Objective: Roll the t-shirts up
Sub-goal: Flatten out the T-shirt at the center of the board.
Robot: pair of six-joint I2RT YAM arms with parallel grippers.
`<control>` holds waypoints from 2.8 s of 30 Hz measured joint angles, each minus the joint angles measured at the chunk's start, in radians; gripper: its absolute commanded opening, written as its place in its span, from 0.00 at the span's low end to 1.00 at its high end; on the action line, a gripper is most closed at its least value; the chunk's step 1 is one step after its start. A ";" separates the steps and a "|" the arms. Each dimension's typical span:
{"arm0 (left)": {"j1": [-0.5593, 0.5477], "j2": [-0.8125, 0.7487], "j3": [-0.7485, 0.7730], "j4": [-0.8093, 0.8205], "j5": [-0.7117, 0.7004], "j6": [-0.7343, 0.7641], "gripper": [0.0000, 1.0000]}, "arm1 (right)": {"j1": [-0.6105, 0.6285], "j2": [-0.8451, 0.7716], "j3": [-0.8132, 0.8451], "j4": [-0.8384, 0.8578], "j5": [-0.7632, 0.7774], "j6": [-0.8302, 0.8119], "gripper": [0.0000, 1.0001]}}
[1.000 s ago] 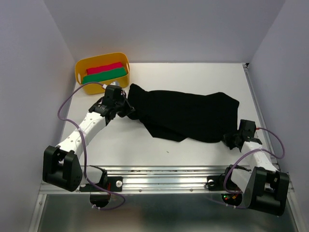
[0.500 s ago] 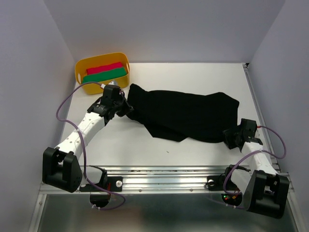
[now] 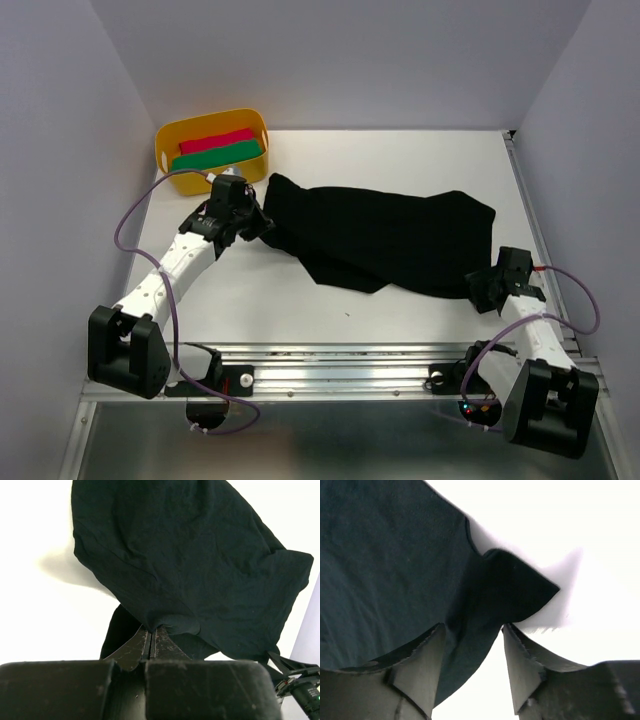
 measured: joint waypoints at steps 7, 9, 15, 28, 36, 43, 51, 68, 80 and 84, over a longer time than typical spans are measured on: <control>0.012 0.000 0.000 0.000 0.010 0.006 0.00 | 0.000 0.163 0.048 0.097 0.010 -0.013 0.01; 0.016 0.000 0.000 0.000 0.013 0.008 0.00 | 0.000 0.198 0.062 0.122 0.003 -0.022 0.01; 0.037 0.000 0.015 -0.012 0.023 0.019 0.00 | 0.000 0.198 0.134 0.080 -0.018 -0.085 0.01; 0.136 0.015 0.330 -0.055 0.026 0.099 0.00 | 0.000 0.125 0.544 -0.016 -0.085 -0.209 0.01; 0.176 0.015 0.410 -0.055 0.044 0.125 0.00 | 0.000 0.126 0.725 -0.042 -0.189 -0.249 0.01; 0.195 0.024 0.546 -0.047 0.062 0.127 0.00 | 0.000 0.176 0.902 -0.024 -0.276 -0.247 0.01; 0.246 0.056 0.819 -0.047 0.100 0.140 0.00 | 0.000 0.237 1.213 0.010 -0.361 -0.262 0.01; 0.325 -0.160 1.236 -0.103 0.052 0.188 0.00 | 0.006 0.074 1.546 -0.043 -0.394 -0.356 0.01; 0.325 -0.188 1.411 -0.100 0.043 0.202 0.00 | 0.037 -0.078 1.592 -0.146 -0.251 -0.404 0.01; 0.325 -0.161 1.364 -0.063 0.083 0.188 0.00 | 0.044 -0.122 1.520 -0.166 -0.189 -0.415 0.01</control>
